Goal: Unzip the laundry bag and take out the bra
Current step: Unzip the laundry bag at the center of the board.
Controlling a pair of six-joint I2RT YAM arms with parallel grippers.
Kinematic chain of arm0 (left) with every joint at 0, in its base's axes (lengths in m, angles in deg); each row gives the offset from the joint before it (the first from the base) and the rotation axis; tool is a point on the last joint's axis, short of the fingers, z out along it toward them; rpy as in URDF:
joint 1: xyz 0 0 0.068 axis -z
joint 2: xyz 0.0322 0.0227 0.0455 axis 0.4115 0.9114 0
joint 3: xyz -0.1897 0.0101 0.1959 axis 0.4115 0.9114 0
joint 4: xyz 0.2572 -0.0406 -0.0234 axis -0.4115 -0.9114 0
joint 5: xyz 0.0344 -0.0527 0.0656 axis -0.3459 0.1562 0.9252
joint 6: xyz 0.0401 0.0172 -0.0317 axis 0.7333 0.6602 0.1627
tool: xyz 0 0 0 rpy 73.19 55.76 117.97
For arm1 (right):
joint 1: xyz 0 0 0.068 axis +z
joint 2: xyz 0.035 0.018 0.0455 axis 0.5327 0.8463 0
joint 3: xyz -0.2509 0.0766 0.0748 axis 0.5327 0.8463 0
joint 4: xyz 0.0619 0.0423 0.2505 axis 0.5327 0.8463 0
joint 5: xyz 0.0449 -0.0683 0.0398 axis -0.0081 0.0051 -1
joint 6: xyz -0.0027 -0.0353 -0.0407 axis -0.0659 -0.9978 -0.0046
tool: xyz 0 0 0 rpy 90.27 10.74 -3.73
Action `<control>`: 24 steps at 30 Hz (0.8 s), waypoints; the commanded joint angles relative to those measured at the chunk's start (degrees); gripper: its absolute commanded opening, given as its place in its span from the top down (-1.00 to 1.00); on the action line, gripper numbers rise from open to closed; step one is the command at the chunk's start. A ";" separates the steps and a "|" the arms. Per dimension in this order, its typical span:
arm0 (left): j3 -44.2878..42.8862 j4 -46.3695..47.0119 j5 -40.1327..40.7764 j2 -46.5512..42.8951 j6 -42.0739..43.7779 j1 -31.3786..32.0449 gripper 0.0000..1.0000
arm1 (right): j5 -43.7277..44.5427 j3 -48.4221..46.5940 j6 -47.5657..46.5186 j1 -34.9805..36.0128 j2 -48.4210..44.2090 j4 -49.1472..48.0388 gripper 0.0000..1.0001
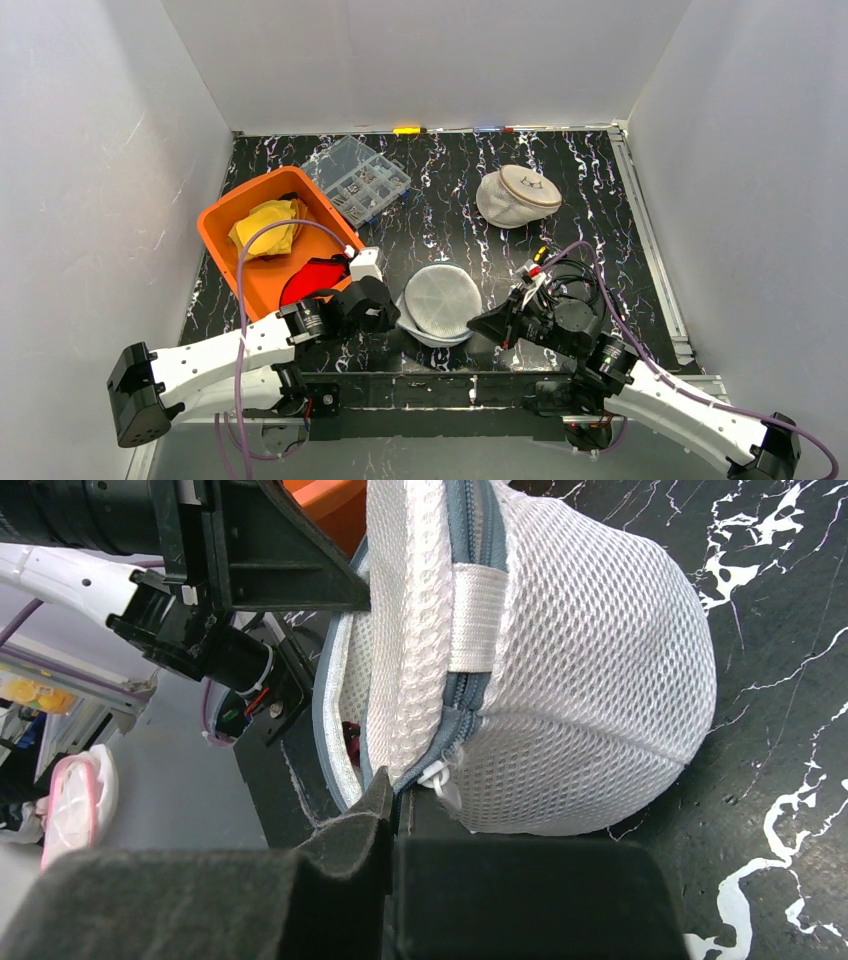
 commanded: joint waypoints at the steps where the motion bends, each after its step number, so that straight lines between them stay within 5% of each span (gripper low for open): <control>1: -0.11 3.18 -2.24 0.05 4.85 -0.35 1.00 | 0.35 0.44 0.75 -0.19 -2.09 -0.98 0.97; 5: -1.81 3.01 -2.62 -1.32 7.83 -0.35 1.00 | 1.54 -1.09 2.13 -0.23 -2.48 0.45 0.97; 10: -9.69 -4.84 2.21 -3.00 12.98 -0.35 1.00 | 4.64 -7.50 1.60 -0.25 -1.82 9.86 -0.37; 14: -18.58 -11.94 4.94 0.36 17.35 -0.35 1.00 | 5.65 -12.85 0.65 -0.16 0.00 14.82 -0.89; 24: -32.64 -19.13 7.88 11.53 24.25 -0.35 1.00 | 11.45 -21.55 13.29 -0.21 9.16 15.30 -0.86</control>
